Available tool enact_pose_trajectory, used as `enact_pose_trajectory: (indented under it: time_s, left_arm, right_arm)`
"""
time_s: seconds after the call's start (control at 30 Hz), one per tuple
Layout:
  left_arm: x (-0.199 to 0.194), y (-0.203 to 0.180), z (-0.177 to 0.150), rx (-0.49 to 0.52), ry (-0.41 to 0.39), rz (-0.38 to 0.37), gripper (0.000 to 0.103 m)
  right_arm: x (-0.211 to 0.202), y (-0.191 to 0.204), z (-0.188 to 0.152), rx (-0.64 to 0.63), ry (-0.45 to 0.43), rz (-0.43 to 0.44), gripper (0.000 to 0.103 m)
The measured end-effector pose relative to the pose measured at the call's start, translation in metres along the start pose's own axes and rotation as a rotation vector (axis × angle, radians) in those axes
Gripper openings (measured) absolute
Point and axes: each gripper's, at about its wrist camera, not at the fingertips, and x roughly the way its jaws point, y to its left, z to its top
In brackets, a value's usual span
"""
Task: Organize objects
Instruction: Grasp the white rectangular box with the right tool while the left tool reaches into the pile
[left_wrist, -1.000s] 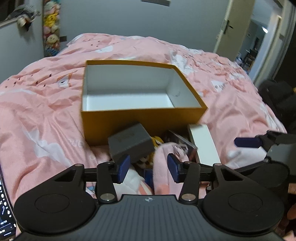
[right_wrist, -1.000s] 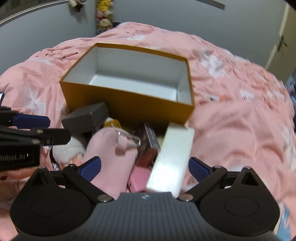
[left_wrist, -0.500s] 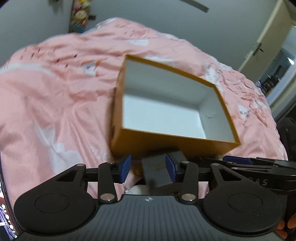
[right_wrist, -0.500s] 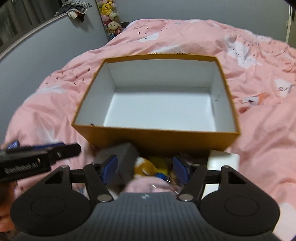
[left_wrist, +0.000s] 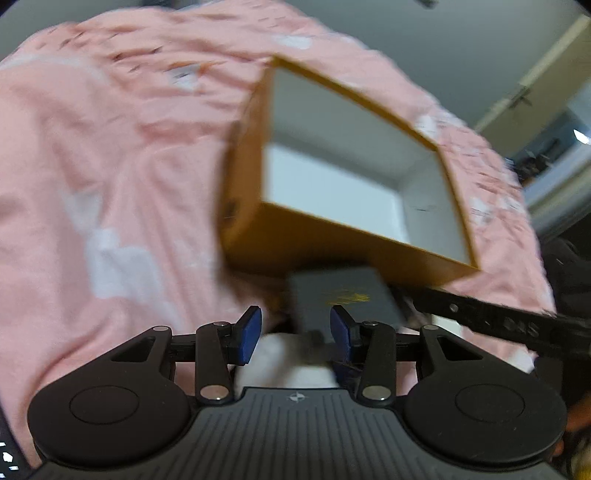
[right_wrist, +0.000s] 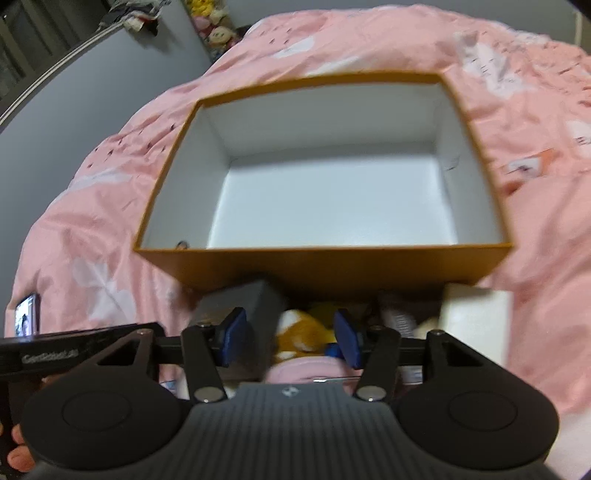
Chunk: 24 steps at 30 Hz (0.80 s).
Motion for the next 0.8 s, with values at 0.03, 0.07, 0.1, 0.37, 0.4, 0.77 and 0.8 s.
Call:
enact_pose_trajectory:
  time_s: [0.03,0.07,0.1,0.37,0.4,0.77,0.8]
  left_arm:
    - [-0.002,-0.006,-0.001,0.022,-0.001,-0.022,0.050]
    - [-0.002,-0.012,-0.001,0.039,0.001,-0.043,0.050]
    - [-0.002,-0.019,-0.002,0.059,0.005,-0.063,0.050]
    - [0.014,-0.062,-0.010,0.186,0.041,-0.115,0.050]
    - [0.016,-0.067,-0.009,0.202,0.043,-0.113,0.050]
    - [0.034,-0.100,-0.003,0.302,0.048,-0.091,0.050]
    - [0.038,-0.103,-0.003,0.307,0.055,-0.086,0.050]
  right_arm:
    - [-0.005,-0.006,-0.002,0.003,-0.007,-0.032,0.056]
    - [-0.010,-0.013,-0.004,0.010,-0.007,-0.057,0.056]
    - [-0.014,-0.021,-0.007,0.019,-0.002,-0.081,0.056]
    - [-0.019,-0.066,-0.044,0.090,0.080,-0.180,0.055]
    - [-0.016,-0.070,-0.045,0.099,0.087,-0.173,0.054]
    - [0.017,-0.118,-0.035,0.215,0.141,-0.078,0.057]
    - [0.018,-0.123,-0.035,0.234,0.141,-0.060,0.059]
